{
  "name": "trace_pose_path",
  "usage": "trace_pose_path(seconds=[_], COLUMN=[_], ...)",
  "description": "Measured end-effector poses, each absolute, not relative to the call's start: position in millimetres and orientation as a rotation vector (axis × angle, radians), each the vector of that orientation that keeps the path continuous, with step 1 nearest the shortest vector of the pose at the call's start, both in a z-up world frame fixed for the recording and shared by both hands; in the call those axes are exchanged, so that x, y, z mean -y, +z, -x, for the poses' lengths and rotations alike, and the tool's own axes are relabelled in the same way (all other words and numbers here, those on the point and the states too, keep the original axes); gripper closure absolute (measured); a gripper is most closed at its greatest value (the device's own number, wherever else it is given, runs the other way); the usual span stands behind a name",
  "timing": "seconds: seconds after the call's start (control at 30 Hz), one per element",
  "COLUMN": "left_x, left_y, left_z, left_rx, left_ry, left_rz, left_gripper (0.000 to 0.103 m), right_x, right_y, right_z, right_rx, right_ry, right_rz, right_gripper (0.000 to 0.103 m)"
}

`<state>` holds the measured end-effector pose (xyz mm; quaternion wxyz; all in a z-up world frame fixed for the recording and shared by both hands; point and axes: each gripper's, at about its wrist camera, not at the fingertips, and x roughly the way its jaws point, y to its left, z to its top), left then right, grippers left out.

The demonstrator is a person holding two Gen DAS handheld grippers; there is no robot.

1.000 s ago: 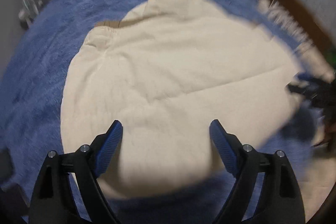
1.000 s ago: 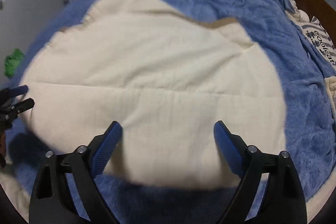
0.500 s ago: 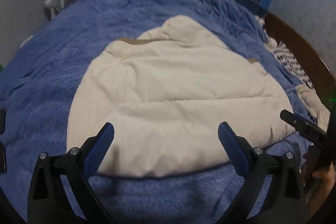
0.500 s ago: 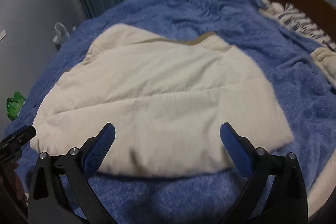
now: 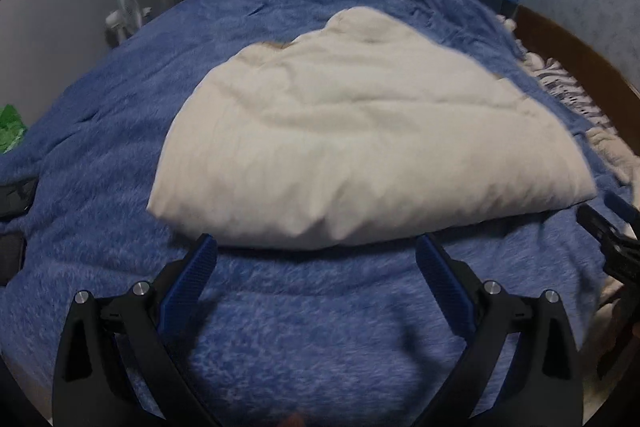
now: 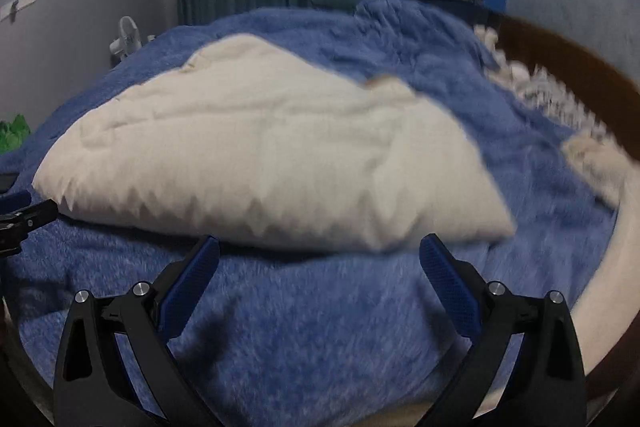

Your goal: Fold large clothes

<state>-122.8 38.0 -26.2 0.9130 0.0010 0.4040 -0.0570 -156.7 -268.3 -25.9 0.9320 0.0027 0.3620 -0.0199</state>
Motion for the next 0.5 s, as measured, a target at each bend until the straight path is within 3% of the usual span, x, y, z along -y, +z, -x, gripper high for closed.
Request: trace_pose_path(seconds=[0.5], left_x=[-24], left_y=[-39], left_z=[151], left_rx=[-0.757], left_ry=[-0.146], left_rz=[-0.07], left_gripper=[0.008], right_x=[275], right_y=[-39], right_z=[169], right_rx=[-0.699], right_ry=[-0.075], right_rz=[-0.026], right_gripper=[0.006])
